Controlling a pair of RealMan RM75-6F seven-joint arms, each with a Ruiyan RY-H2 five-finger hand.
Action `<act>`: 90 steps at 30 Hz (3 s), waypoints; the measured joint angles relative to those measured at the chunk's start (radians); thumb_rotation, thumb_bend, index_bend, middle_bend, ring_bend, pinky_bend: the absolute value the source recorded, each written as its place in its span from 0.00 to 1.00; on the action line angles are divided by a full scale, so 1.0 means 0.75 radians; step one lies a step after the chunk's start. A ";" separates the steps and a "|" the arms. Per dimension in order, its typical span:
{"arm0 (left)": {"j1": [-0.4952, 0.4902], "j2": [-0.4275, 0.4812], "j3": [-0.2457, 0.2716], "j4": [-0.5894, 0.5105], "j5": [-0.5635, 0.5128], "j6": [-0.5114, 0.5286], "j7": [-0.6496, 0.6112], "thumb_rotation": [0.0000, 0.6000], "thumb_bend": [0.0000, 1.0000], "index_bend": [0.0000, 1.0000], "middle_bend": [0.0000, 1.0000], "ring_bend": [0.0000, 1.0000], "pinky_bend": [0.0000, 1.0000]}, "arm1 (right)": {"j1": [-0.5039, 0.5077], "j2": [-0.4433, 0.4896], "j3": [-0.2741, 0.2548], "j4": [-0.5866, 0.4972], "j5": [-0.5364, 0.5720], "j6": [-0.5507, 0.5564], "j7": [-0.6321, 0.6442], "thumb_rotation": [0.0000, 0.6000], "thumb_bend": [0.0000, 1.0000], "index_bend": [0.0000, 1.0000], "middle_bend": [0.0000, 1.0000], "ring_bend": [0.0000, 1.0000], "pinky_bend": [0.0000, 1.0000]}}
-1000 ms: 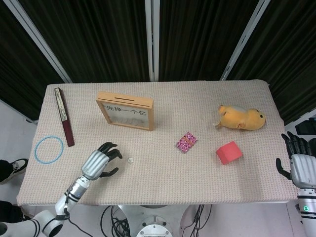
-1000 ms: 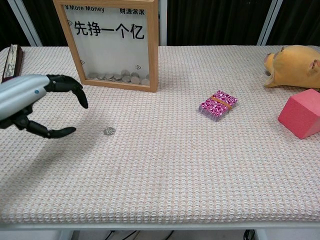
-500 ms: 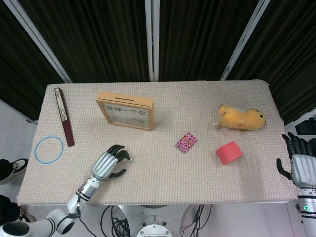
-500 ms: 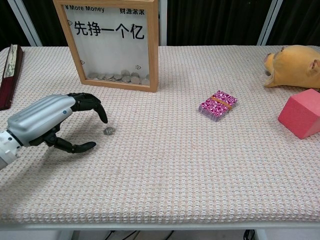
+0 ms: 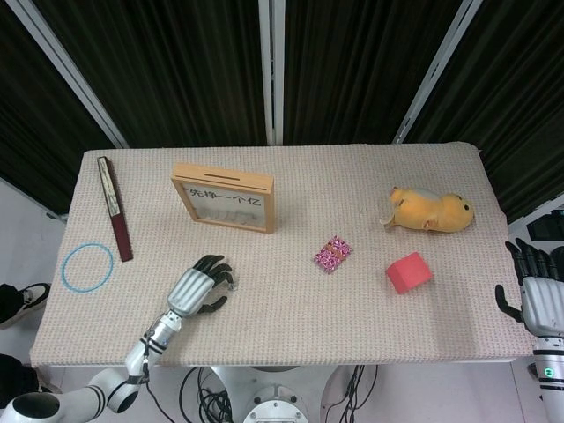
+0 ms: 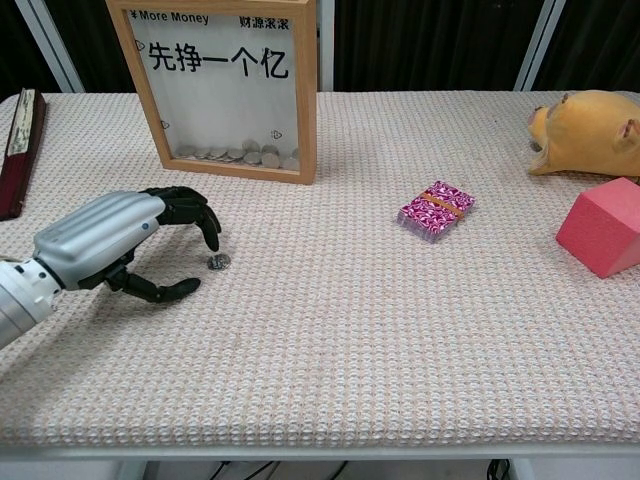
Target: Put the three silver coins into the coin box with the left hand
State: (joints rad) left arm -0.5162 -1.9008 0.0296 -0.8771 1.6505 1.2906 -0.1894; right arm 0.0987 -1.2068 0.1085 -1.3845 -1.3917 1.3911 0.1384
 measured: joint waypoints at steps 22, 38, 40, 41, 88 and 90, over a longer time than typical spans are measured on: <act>-0.019 0.002 0.001 -0.028 -0.012 -0.036 -0.023 1.00 0.25 0.41 0.26 0.11 0.17 | 0.000 -0.007 0.002 0.007 -0.004 0.007 -0.005 1.00 0.42 0.00 0.00 0.00 0.00; -0.032 -0.012 -0.003 -0.018 -0.022 -0.059 -0.024 1.00 0.25 0.41 0.26 0.11 0.17 | -0.002 -0.006 0.003 0.009 -0.004 0.009 -0.001 1.00 0.43 0.00 0.00 0.00 0.00; -0.031 -0.013 -0.001 -0.014 -0.023 -0.061 -0.023 1.00 0.25 0.41 0.26 0.11 0.17 | -0.001 -0.007 0.003 0.010 -0.005 0.008 0.000 1.00 0.43 0.00 0.00 0.00 0.00; -0.031 -0.013 -0.001 -0.014 -0.024 -0.063 -0.022 1.00 0.25 0.41 0.26 0.11 0.17 | 0.000 -0.007 0.003 0.011 -0.005 0.007 0.000 1.00 0.43 0.00 0.00 0.00 0.00; -0.086 -0.016 -0.006 0.027 -0.031 -0.134 0.008 1.00 0.25 0.41 0.26 0.10 0.17 | 0.006 -0.022 -0.001 0.036 -0.013 -0.002 0.023 1.00 0.43 0.00 0.00 0.00 0.00; -0.092 -0.021 -0.009 0.035 -0.031 -0.135 0.009 1.00 0.25 0.42 0.26 0.10 0.17 | 0.005 -0.022 -0.001 0.036 -0.015 0.000 0.024 1.00 0.43 0.00 0.00 0.00 0.00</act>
State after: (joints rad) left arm -0.5848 -1.9164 0.0226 -0.8510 1.6275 1.1896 -0.1829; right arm 0.1024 -1.2230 0.1077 -1.3572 -1.4028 1.3914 0.1563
